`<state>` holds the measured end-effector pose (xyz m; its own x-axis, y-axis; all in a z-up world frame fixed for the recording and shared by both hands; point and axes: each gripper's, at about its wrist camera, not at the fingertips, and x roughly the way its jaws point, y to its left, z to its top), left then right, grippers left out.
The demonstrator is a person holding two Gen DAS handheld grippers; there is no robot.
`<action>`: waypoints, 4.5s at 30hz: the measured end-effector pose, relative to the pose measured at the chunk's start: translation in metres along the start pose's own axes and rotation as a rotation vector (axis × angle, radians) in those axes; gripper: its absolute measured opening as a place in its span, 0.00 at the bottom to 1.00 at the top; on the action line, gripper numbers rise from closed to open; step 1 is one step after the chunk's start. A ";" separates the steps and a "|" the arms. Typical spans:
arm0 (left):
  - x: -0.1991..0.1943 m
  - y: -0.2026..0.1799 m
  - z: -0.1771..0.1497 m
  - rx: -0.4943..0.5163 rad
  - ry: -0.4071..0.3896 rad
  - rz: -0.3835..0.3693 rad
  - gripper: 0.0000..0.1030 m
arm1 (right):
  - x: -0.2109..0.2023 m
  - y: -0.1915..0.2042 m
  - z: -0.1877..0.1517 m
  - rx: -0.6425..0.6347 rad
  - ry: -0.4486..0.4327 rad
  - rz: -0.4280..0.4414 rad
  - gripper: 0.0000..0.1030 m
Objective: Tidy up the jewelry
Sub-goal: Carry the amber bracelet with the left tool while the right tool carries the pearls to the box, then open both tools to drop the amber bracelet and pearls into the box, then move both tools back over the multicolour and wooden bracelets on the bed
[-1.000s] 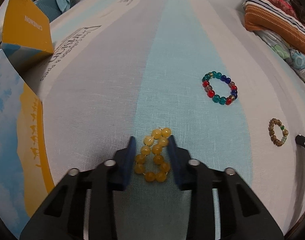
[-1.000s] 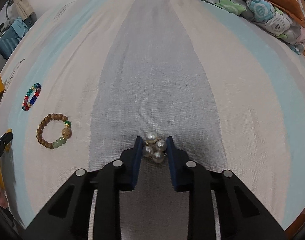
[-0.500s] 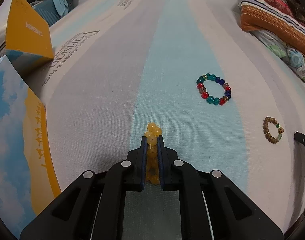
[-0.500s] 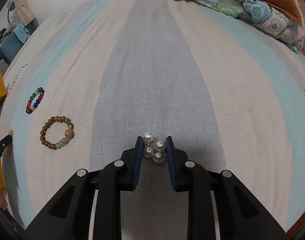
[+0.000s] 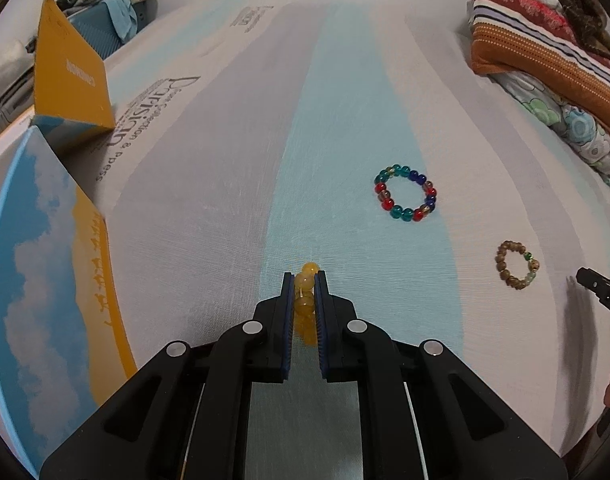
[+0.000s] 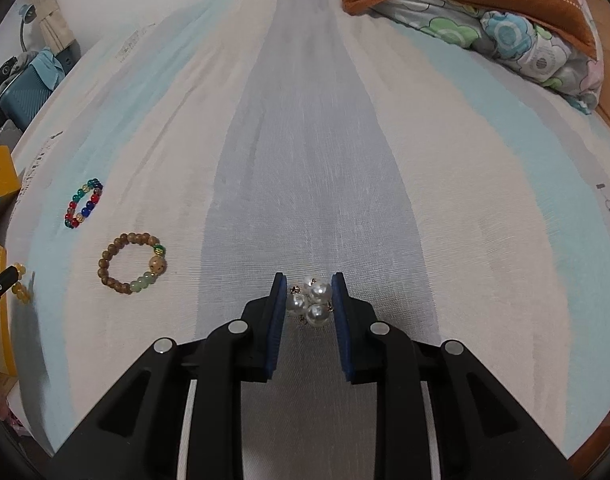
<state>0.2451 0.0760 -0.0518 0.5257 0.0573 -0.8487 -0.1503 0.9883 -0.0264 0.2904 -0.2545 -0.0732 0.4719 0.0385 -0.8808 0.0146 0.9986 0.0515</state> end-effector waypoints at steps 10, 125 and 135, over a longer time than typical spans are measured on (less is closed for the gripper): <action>-0.031 -0.003 0.001 0.009 -0.035 -0.013 0.09 | -0.030 0.007 -0.002 -0.013 -0.050 -0.004 0.21; -0.179 0.299 -0.103 -0.346 -0.055 0.249 0.86 | -0.170 0.464 -0.107 -0.617 -0.180 0.263 0.90; -0.186 0.261 -0.079 -0.290 -0.102 0.220 0.94 | -0.180 0.403 -0.083 -0.539 -0.249 0.184 0.93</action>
<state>0.0419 0.3124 0.0577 0.5328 0.2917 -0.7944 -0.4917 0.8707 -0.0100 0.1382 0.1439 0.0676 0.6171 0.2667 -0.7403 -0.5031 0.8571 -0.1106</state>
